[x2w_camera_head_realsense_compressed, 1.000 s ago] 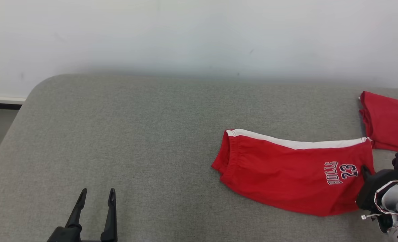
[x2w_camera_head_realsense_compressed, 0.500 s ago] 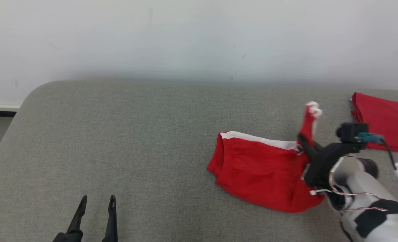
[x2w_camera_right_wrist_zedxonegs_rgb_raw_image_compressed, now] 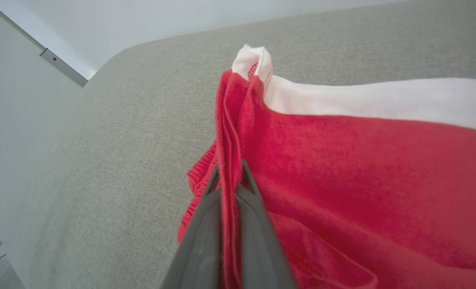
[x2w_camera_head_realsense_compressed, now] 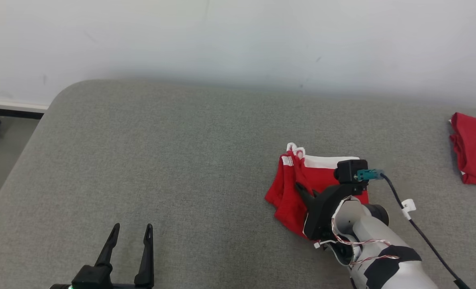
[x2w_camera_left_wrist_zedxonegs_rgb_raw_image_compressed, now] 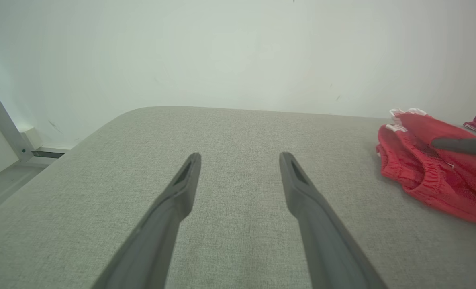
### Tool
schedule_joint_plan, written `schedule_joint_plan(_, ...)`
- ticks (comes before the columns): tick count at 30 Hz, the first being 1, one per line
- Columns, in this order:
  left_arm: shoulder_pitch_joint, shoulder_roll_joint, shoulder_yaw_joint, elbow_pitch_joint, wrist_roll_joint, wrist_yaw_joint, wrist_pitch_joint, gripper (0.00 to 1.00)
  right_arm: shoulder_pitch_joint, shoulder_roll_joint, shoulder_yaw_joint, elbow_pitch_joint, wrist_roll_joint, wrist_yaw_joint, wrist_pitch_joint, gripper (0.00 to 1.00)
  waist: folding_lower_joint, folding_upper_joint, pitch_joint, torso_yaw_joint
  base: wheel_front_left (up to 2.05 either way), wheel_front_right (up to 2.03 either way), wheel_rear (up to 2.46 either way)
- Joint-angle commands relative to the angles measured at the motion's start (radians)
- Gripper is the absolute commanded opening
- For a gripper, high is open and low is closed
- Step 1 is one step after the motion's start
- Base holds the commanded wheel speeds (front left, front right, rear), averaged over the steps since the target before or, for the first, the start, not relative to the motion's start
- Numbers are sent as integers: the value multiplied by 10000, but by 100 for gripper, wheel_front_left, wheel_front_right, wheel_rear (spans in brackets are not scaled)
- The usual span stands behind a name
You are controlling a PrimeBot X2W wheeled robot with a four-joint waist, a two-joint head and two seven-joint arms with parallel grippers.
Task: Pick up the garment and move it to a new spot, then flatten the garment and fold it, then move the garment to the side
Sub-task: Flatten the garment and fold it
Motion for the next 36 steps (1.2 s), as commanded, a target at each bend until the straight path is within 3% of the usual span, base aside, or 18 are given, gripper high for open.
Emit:
schedule_joint_plan(1, -161, -30, 14, 35, 37, 9, -31, 100, -118, 80, -2, 66, -72, -29, -72, 0, 0, -1, 74, 97, 0, 0, 0)
schedule_joint_plan(4, -209, -84, 5, 97, 69, -29, -31, 100, -230, 268, -29, 510, -252, -29, -324, 0, 0, -1, 101, 172, 0, 0, 0)
schedule_joint_plan(5, -208, -90, 14, 125, 76, -38, -31, 100, -266, 314, -25, 582, -276, -29, -479, 45, 0, -1, 101, 179, 0, 0, 0)
schedule_joint_plan(6, -224, -95, 34, 140, 77, -46, -29, 100, -294, 332, -6, 644, -308, -29, -605, 100, 0, -1, 94, 177, 0, 0, 0)
schedule_joint_plan(12, 32, -22, 213, 138, 89, -19, -31, 100, -227, -137, 175, 194, -243, -29, -1522, 100, 0, -1, -126, -60, 0, 0, 0)
schedule_joint_plan(24, 407, 55, 467, -72, 119, 58, -29, 100, 1287, -2136, -778, -1926, 165, -29, -2788, 100, 0, -1, -373, -566, 0, 0, 0)
schedule_joint_plan(28, 472, 75, 483, -134, 148, 55, -29, 100, 2090, -2200, -1033, -2576, 50, -29, -2575, 100, 0, -1, -361, -610, 0, 0, 0)
schedule_joint_plan(36, 325, 63, 460, -178, 181, 17, -31, 100, 3120, -1654, -1224, -3536, -126, -29, -1843, 100, 0, -1, -157, -548, 0, 0, 0)
